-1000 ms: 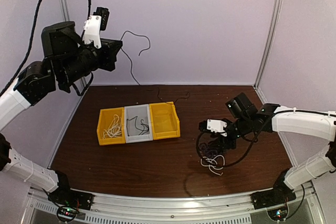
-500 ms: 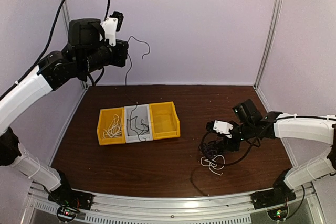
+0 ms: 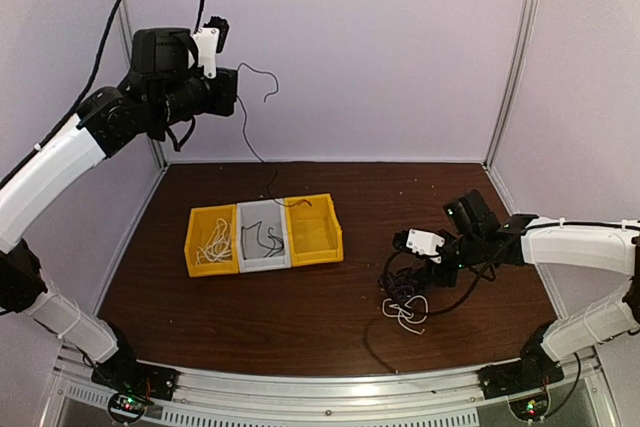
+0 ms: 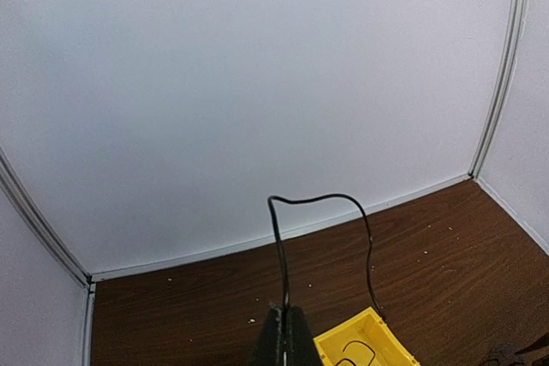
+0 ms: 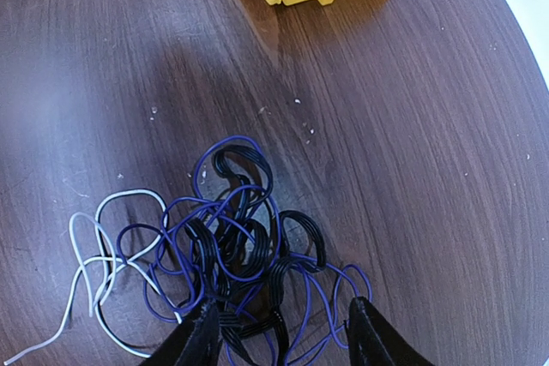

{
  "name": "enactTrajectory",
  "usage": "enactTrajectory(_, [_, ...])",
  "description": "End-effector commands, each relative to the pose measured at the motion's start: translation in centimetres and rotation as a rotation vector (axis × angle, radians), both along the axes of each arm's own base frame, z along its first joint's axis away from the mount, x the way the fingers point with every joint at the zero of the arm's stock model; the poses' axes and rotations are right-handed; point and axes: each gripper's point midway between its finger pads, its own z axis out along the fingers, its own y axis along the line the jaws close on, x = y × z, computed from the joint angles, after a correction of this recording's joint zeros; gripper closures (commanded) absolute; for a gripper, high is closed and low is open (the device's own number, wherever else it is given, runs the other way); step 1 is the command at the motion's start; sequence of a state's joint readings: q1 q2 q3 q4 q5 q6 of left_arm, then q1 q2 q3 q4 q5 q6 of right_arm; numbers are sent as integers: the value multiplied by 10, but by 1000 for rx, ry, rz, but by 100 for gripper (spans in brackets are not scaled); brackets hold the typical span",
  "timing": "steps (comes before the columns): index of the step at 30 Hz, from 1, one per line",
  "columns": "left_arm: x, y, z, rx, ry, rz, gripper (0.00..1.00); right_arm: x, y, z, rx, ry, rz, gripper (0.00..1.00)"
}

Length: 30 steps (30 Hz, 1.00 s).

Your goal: Untangle the cables

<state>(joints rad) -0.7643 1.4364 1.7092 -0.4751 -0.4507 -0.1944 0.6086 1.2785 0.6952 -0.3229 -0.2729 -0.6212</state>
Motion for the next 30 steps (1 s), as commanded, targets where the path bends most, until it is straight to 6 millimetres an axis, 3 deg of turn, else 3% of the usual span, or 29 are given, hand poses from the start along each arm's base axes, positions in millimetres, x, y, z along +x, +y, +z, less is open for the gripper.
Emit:
enactTrajectory(1, [6, 3, -12, 7, 7, 16, 100, 3, -3, 2, -5, -27, -15, 48])
enactTrajectory(9, [14, 29, -30, -2, 38, 90, 100, 3, -4, -4, -24, -11, -14, 48])
enactTrajectory(16, [12, 48, -23, -32, 21, 126, 100, 2, -5, -7, -30, -6, -12, 48])
enactTrajectory(18, [9, 44, -14, -45, 4, 89, 100, 2, -5, -8, -33, -3, -10, 48])
enactTrajectory(25, [-4, -6, 10, -147, -16, -194, 100, 2, -6, -11, -45, 3, -13, 48])
enactTrajectory(30, [3, -23, 17, -162, -5, -245, 100, 2, -7, -12, -48, 5, -14, 48])
